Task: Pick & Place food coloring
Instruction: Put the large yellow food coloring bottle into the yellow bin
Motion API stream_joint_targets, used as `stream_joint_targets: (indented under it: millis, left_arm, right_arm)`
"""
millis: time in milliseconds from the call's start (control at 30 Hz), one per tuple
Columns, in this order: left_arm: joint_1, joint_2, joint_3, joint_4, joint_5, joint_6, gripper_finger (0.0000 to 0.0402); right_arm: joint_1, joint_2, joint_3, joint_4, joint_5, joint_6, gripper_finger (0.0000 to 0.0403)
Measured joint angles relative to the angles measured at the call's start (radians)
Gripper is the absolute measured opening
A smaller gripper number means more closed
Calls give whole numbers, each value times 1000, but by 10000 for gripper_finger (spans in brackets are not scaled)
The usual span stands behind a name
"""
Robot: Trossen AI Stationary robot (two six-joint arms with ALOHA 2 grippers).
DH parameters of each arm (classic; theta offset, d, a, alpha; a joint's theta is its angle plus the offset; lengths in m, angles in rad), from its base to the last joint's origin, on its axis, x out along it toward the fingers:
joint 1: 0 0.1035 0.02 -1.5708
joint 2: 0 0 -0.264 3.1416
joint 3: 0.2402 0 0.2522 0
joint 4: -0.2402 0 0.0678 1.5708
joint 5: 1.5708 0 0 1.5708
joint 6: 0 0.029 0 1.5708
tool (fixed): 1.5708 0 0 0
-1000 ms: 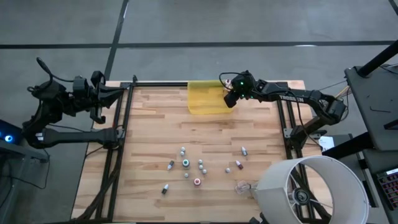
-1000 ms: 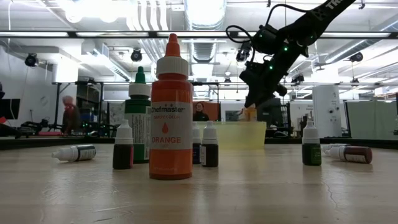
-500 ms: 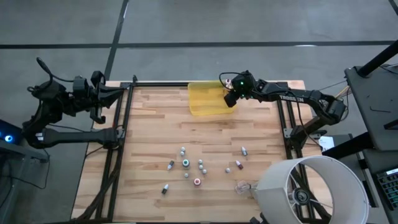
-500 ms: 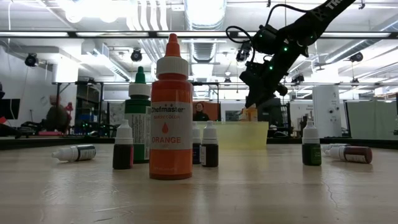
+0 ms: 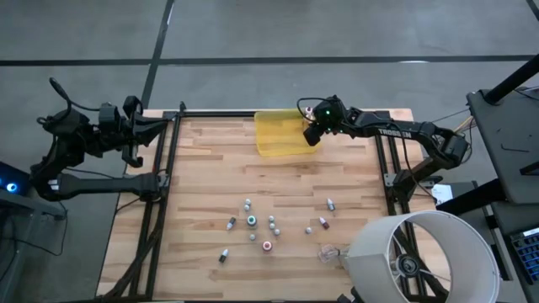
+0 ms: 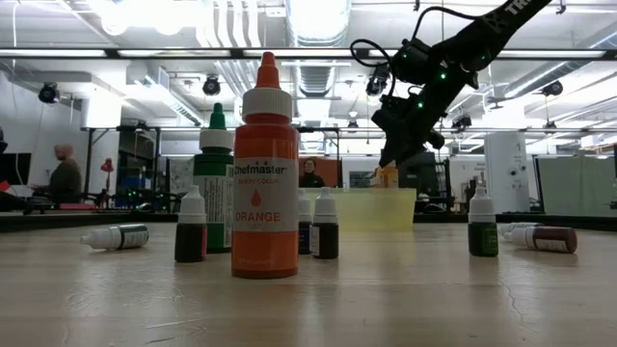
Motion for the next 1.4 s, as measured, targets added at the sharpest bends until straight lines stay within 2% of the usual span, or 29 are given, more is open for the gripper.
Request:
stream_joint_targets:
  millis: [1400]
  left_arm:
    - [0,0,0,0,0,0,0]
  right_arm:
    - [0,0,-72,87,-43,19,115]
